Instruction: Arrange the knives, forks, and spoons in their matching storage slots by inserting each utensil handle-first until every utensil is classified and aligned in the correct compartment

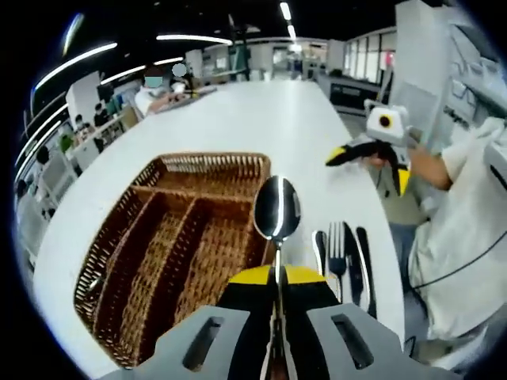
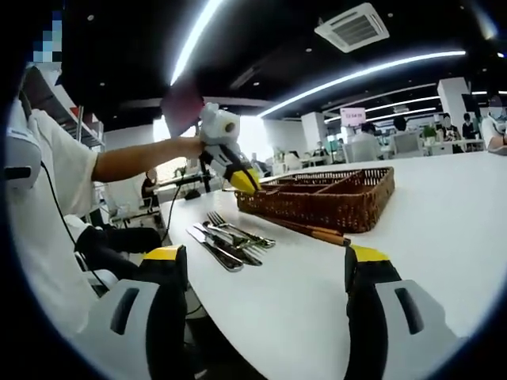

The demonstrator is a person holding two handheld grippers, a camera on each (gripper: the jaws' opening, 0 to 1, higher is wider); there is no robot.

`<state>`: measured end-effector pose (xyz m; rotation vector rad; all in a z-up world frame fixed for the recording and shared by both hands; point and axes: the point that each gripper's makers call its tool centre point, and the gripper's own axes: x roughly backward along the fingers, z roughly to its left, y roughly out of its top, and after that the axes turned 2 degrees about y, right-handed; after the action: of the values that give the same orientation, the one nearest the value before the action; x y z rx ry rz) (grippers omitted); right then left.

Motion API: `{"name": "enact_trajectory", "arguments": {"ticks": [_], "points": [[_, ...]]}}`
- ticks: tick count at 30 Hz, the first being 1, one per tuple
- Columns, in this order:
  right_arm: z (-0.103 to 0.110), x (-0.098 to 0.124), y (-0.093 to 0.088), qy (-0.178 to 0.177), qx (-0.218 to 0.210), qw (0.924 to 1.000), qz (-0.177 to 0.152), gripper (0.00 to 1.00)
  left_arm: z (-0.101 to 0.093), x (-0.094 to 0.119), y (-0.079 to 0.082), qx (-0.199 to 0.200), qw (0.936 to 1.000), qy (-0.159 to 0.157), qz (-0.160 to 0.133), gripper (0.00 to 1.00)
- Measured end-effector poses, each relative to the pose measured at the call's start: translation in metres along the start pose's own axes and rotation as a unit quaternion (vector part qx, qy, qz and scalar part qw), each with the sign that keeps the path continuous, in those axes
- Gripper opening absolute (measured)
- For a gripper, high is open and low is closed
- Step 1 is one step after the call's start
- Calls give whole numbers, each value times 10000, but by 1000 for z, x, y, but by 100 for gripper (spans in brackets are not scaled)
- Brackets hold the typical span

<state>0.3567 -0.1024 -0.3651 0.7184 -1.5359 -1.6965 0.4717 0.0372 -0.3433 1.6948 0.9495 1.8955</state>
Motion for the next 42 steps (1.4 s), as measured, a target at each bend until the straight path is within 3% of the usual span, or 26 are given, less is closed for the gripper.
{"name": "enact_trajectory", "arguments": {"ticks": [24,33,38,42], "points": [[-11,9,5,-208,-39,9997,-119,84,53,14,16,55,9999,137,52,3],[-19,14,8,-414,-72,9990,-172,84,67,14,20,-47,9996,158,233,3],[-23,15,7,-521,-95,9985,-151,84,75,15,26,-80,9996,193,197,3],[-22,13,7,-553,-98,9983,-137,84,85,14,27,-90,9991,205,360,3]]}}
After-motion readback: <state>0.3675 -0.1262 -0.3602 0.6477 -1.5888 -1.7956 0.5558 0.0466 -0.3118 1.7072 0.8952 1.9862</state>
